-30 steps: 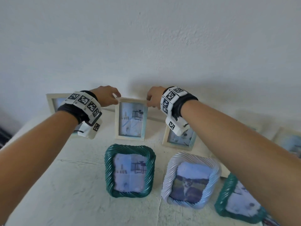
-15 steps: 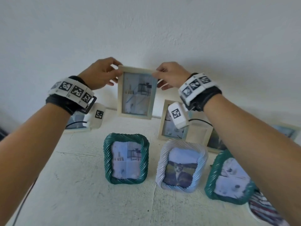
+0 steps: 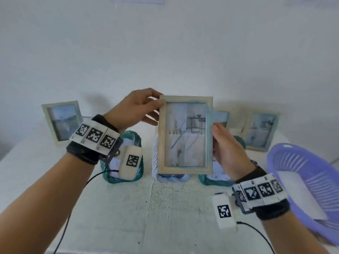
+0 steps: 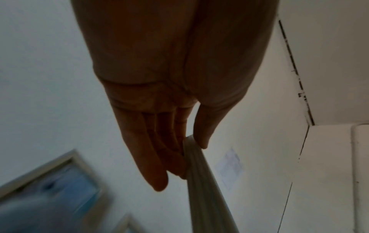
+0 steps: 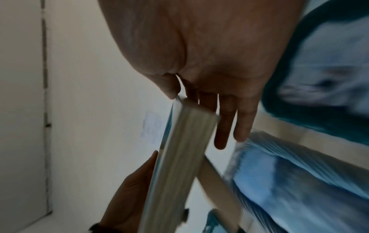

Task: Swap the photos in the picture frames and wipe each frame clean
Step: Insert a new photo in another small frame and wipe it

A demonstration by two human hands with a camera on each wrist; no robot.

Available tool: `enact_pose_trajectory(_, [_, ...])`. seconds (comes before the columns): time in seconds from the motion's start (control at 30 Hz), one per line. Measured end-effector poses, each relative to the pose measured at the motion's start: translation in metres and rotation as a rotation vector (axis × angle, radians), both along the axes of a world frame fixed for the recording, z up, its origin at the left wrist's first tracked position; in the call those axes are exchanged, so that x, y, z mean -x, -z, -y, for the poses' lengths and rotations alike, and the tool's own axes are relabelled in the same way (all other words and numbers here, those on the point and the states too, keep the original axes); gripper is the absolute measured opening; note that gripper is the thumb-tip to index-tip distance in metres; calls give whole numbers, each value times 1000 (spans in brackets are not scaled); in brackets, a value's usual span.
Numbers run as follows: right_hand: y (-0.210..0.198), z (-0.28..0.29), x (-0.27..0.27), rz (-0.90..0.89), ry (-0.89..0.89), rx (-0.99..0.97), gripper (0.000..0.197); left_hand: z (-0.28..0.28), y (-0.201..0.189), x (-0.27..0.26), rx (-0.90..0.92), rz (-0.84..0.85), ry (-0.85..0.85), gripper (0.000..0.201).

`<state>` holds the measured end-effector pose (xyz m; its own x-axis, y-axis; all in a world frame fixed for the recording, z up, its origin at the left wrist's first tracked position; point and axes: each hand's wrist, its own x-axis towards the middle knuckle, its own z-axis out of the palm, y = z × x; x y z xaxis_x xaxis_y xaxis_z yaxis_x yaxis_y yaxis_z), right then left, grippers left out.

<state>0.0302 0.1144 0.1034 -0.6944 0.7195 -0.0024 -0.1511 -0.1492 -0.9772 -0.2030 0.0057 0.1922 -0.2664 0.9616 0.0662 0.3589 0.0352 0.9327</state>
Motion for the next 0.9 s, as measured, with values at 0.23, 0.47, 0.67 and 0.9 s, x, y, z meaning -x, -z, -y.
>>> enact_pose_trajectory(0.23, [92, 83, -72, -78, 166, 350, 63, 41, 105, -84, 172, 101, -77, 26])
enact_pose_trajectory(0.47, [120, 130, -101, 54, 246, 289, 42, 99, 167, -174, 263, 68, -106, 102])
enact_pose_trajectory(0.67, [115, 139, -111, 108, 58, 370, 58, 97, 184, -208, 230, 170, -149, 124])
enact_pose_trajectory(0.9, [114, 127, -111, 127, 85, 472, 47, 100, 190, -210, 137, 428, -67, 111])
